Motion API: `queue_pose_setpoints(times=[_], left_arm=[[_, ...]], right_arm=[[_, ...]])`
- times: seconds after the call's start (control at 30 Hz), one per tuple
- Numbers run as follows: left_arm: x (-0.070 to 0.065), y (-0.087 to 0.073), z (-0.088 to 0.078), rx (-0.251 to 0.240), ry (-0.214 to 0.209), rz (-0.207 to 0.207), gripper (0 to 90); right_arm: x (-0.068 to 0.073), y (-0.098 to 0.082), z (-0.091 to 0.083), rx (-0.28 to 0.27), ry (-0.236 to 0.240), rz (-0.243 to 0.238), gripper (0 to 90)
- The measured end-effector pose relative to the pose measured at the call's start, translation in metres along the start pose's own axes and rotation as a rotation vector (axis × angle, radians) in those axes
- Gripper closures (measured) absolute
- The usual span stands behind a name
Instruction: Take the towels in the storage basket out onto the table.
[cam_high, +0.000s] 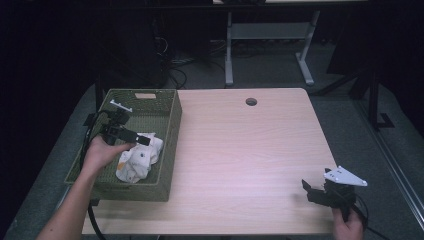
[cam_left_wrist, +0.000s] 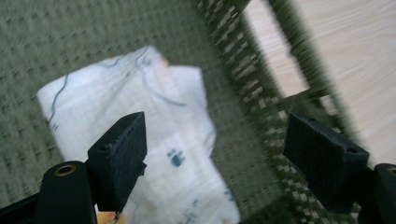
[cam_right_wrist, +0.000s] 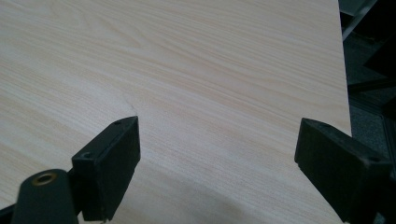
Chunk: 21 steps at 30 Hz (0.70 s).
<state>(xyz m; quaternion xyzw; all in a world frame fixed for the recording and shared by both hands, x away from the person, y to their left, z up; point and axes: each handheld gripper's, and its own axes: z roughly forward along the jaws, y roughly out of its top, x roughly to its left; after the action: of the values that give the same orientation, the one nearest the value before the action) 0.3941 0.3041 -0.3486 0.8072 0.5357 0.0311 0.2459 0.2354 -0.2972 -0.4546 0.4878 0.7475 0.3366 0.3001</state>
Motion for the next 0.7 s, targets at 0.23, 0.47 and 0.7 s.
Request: queue_pose_setpoints(times=[0.23, 0.47, 0.7], left_arm=[[0.012, -0.01, 0.018, 0.09, 0.071, -0.011, 22.5], [0.019, -0.013, 0.037, 0.209, 0.068, -0.024, 22.5], [0.021, -0.013, 0.055, 0.3, 0.081, -0.032, 23.9]], right_arm=[[0.001, 0.0, 0.0, 0.0, -0.001, -0.005, 13.9], [0.001, 0.0, 0.0, 0.002, -0.001, -0.008, 13.9], [0.002, 0.0, 0.002, 0.006, 0.004, -0.013, 13.8]])
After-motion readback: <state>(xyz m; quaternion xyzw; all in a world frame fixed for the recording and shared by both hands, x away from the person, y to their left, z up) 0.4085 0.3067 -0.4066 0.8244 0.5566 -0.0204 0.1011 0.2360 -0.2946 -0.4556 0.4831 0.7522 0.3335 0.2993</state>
